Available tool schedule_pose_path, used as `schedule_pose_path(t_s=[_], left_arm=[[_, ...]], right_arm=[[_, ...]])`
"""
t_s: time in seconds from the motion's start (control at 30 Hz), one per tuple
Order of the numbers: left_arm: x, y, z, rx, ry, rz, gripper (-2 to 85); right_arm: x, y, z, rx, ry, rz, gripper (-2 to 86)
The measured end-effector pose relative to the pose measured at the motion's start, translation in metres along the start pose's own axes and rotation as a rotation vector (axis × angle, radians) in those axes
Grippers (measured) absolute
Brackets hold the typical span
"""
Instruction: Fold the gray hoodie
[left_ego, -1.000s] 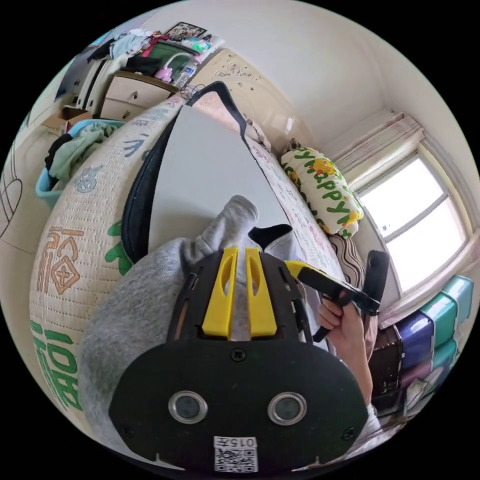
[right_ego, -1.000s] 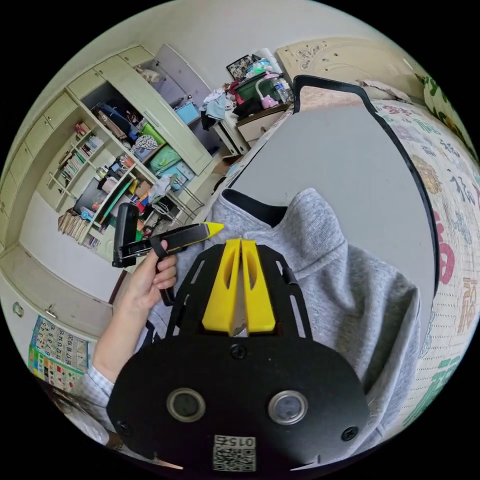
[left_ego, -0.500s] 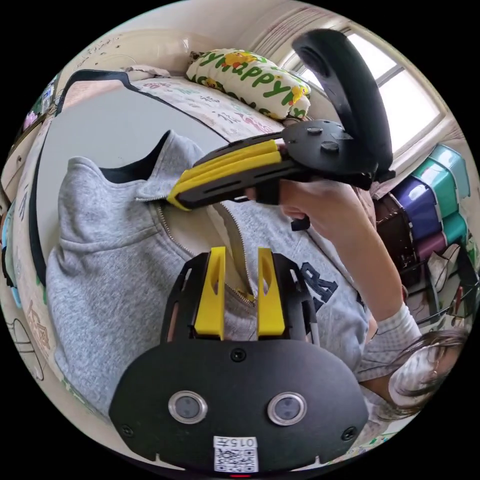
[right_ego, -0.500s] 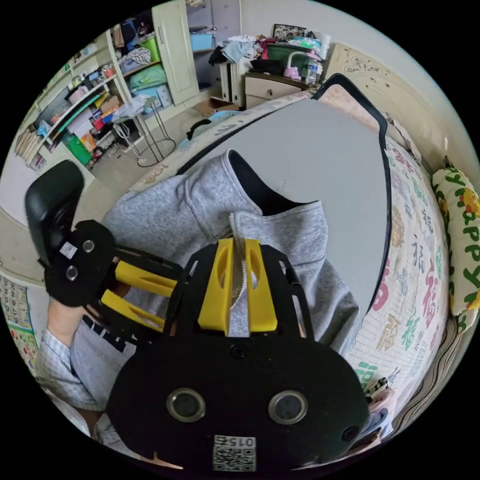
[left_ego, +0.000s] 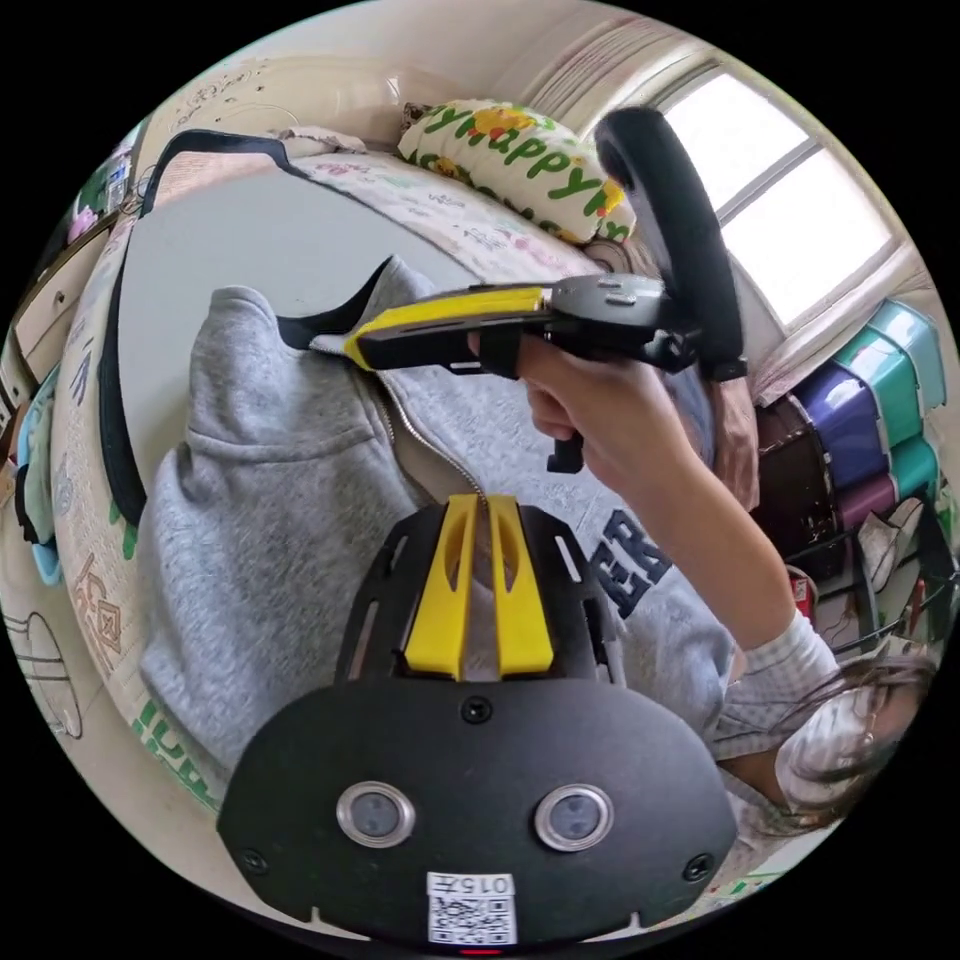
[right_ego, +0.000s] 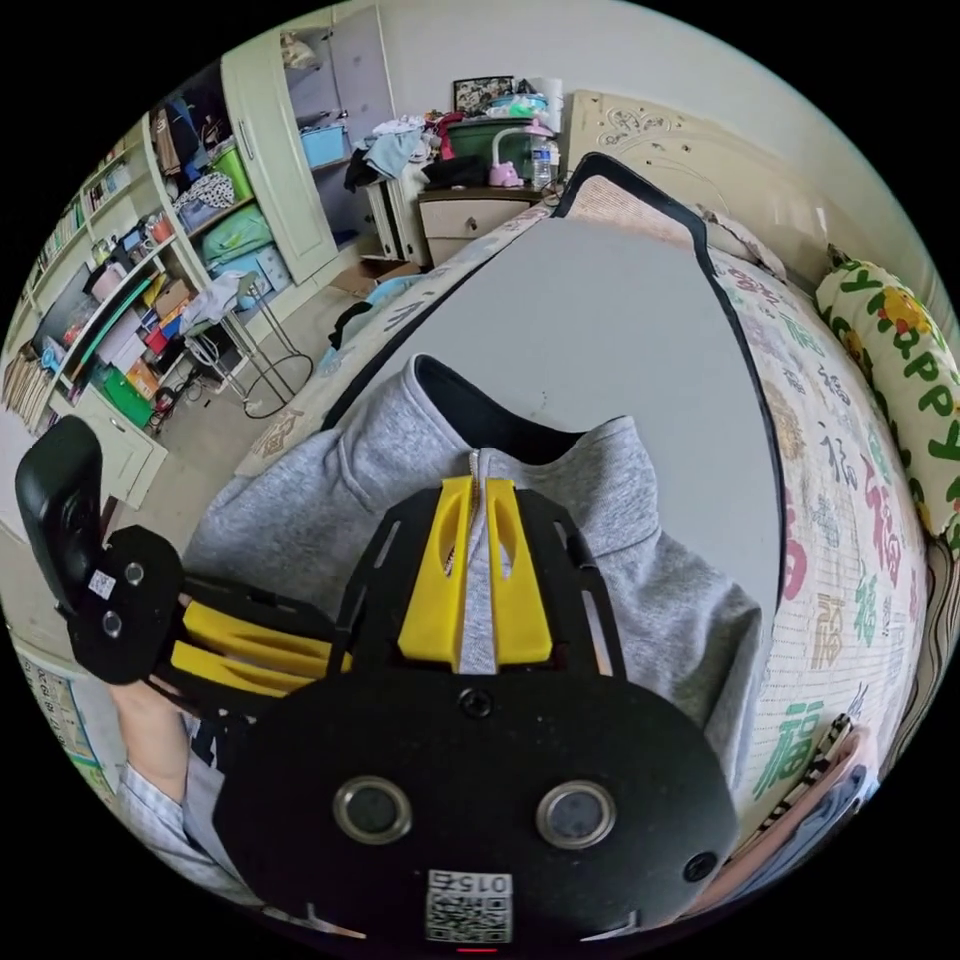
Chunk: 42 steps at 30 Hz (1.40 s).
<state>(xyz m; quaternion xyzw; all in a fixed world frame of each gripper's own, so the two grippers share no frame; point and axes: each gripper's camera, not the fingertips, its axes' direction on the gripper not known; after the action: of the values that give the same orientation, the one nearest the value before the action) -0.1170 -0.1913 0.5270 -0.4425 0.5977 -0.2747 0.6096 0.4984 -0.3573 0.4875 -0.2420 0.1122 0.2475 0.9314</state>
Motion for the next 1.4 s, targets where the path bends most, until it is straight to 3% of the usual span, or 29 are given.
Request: schedule_pose_path(t_s=[0.13, 0.4, 0.57, 0.83, 0.93, 1.13, 1.27, 1.4], left_arm=[[-0.004, 0.011, -0.019, 0.148, -0.274, -0.091, -0.7], [-0.009, -0.019, 0.035, -0.006, -0.410, -0.058, -0.1], [-0.013, -0.022, 0.037, 0.012, -0.416, -0.093, -0.2], [0.008, 0.021, -0.034, 0.040, -0.261, -0.098, -0.7], [0.058, 0.076, -0.075, 0.003, -0.162, 0.004, -0.4], [0.174, 0.286, -0.129, -0.026, -0.138, 0.139, 4.3], [0.208, 0.433, -0.141, -0.013, -0.253, 0.056, 6.1], [0.205, 0.540, -0.159, 0.086, -0.289, -0.118, 7.9]], right_arm=[[0.013, 0.013, -0.013, 0.029, -0.104, -0.002, 0.8], [-0.012, 0.039, 0.031, -0.111, 0.119, -0.123, -0.1], [-0.020, 0.049, 0.040, -0.090, 0.188, -0.124, -0.5], [0.009, 0.100, -0.019, -0.045, 0.022, -0.085, -0.5], [0.008, 0.153, -0.068, -0.035, -0.034, -0.146, -0.4], [-0.016, 0.329, -0.170, -0.050, -0.178, -0.256, 0.3], [-0.038, 0.467, -0.213, -0.045, -0.319, -0.297, 3.7], [-0.045, 0.580, -0.237, 0.043, -0.133, -0.167, 8.0]])
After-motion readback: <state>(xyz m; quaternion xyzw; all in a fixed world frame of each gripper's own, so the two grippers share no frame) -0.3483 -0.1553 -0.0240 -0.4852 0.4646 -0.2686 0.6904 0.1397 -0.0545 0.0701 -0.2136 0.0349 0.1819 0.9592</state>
